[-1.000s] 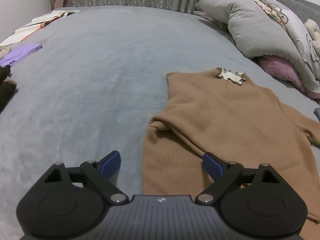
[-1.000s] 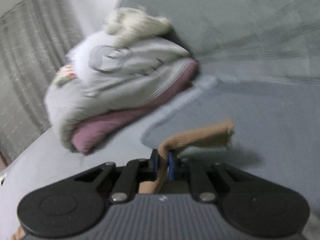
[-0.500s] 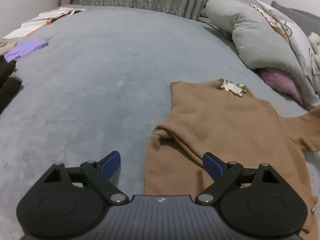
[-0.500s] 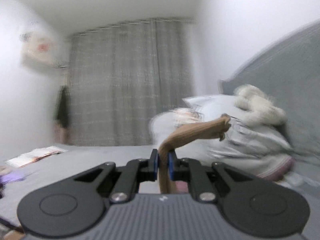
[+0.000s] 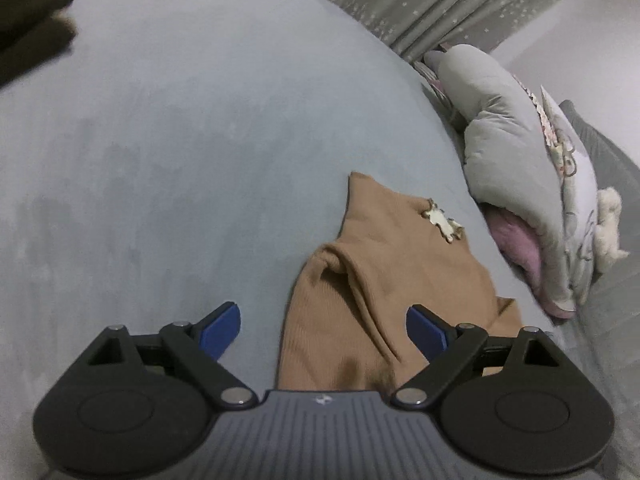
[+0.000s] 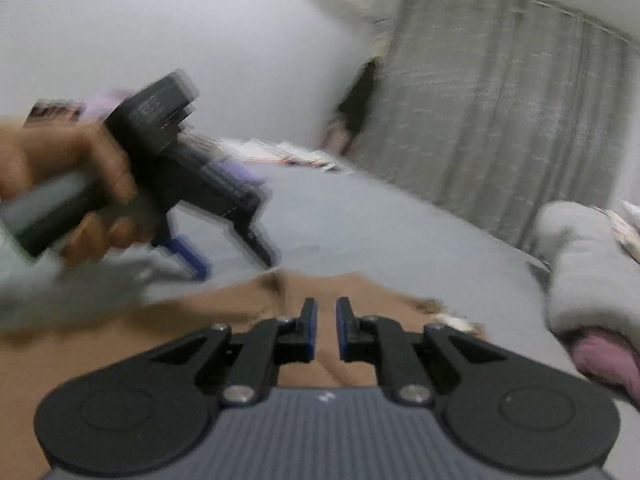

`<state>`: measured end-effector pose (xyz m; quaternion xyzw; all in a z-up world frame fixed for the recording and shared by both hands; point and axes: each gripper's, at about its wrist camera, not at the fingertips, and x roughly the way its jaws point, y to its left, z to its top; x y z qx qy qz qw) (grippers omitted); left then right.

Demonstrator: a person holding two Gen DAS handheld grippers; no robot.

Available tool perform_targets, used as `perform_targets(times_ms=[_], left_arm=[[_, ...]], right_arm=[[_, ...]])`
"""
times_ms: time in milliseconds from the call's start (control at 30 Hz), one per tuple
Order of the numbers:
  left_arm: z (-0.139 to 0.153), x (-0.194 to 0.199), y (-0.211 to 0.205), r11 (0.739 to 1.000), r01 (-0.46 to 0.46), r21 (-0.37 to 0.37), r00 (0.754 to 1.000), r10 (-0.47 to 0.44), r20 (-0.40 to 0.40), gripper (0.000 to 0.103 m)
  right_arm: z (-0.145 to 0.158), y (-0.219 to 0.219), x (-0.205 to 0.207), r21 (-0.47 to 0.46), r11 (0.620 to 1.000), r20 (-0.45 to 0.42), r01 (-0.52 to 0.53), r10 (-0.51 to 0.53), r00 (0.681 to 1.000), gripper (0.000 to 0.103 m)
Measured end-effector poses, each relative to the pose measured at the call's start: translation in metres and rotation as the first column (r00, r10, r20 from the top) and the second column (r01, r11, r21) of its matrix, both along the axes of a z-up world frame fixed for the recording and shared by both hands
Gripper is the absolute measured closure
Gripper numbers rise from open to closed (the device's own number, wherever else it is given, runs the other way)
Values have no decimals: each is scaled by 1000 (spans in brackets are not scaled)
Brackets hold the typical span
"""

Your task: Fold clothes

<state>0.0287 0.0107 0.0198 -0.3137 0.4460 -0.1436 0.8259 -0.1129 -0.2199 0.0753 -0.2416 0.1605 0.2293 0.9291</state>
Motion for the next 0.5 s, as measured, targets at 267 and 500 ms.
perform_targets(times_ms=[267, 500], left_arm=[[3, -13, -20, 994, 111, 25, 994, -111, 13, 12], [13, -26, -55, 971, 190, 148, 977, -201, 68, 8]], right_arm=[[18, -27, 21, 136, 983, -131, 123, -105, 986, 62], [42, -80, 29, 209, 945, -218, 250, -204, 954, 14]])
